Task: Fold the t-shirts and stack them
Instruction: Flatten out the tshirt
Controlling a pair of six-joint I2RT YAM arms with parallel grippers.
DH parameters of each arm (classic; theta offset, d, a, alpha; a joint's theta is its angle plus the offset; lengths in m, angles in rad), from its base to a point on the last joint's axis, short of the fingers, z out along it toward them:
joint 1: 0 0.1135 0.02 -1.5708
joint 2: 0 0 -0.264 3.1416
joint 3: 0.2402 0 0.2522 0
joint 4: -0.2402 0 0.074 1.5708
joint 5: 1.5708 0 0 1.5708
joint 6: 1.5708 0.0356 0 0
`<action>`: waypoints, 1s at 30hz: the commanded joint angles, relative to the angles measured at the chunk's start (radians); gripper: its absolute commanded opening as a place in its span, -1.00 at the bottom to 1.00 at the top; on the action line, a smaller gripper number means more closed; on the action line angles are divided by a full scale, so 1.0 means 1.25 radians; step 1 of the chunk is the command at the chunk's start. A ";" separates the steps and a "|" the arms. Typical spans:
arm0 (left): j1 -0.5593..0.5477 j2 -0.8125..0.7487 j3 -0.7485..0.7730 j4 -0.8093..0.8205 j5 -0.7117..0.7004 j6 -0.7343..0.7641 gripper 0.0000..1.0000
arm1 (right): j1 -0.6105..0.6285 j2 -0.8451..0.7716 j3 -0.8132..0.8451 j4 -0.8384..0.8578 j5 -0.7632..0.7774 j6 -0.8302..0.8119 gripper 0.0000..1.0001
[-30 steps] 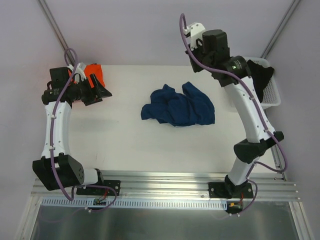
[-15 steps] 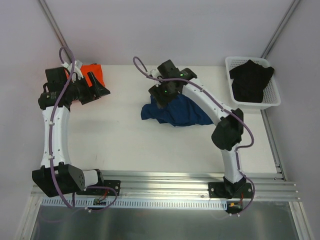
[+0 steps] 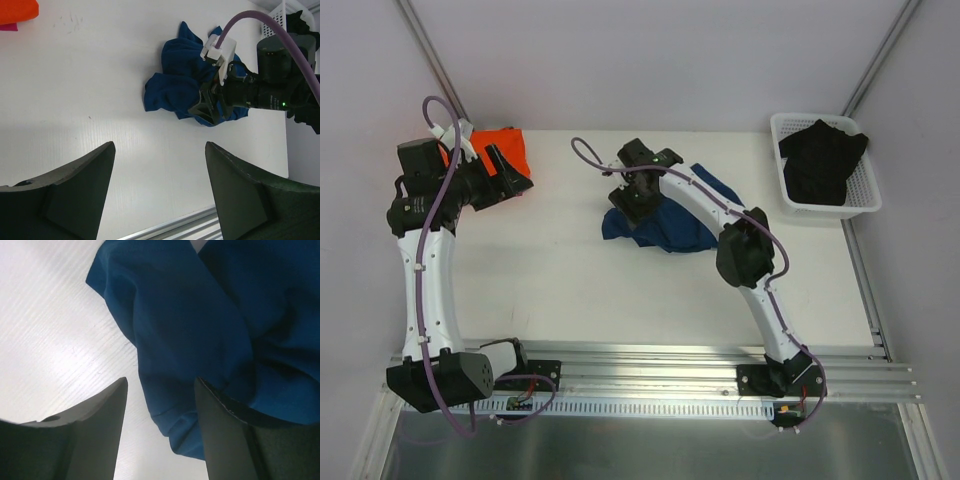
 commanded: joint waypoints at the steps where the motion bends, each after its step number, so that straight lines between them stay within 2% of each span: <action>1: 0.010 0.005 0.020 0.014 0.008 -0.002 0.47 | 0.002 0.016 0.040 0.000 0.026 -0.027 0.19; 5: 0.013 0.015 0.015 0.014 0.014 -0.005 0.46 | 0.002 0.042 0.044 0.009 0.067 -0.050 0.15; 8: 0.013 0.018 0.011 0.016 0.019 -0.008 0.44 | -0.001 0.068 0.048 0.015 0.088 -0.070 -0.02; 10: 0.011 0.022 0.007 0.014 0.020 -0.008 0.44 | -0.004 0.084 0.050 0.018 0.120 -0.086 -0.31; 11: 0.013 0.023 0.006 0.016 0.020 -0.007 0.43 | -0.005 0.085 0.053 0.021 0.140 -0.087 -0.58; 12: 0.014 0.022 0.006 0.014 0.020 -0.008 0.43 | -0.005 0.085 0.051 0.026 0.153 -0.087 -0.99; 19: 0.013 0.017 -0.003 0.016 0.018 -0.005 0.43 | -0.011 0.002 0.089 0.033 0.178 -0.076 -0.99; 23: 0.014 0.026 -0.017 0.022 0.031 -0.005 0.42 | -0.014 -0.107 0.135 0.040 0.184 -0.082 -0.99; 30: 0.006 0.092 -0.047 0.035 0.067 -0.018 0.40 | -0.022 -0.314 0.127 0.077 0.249 -0.115 -0.99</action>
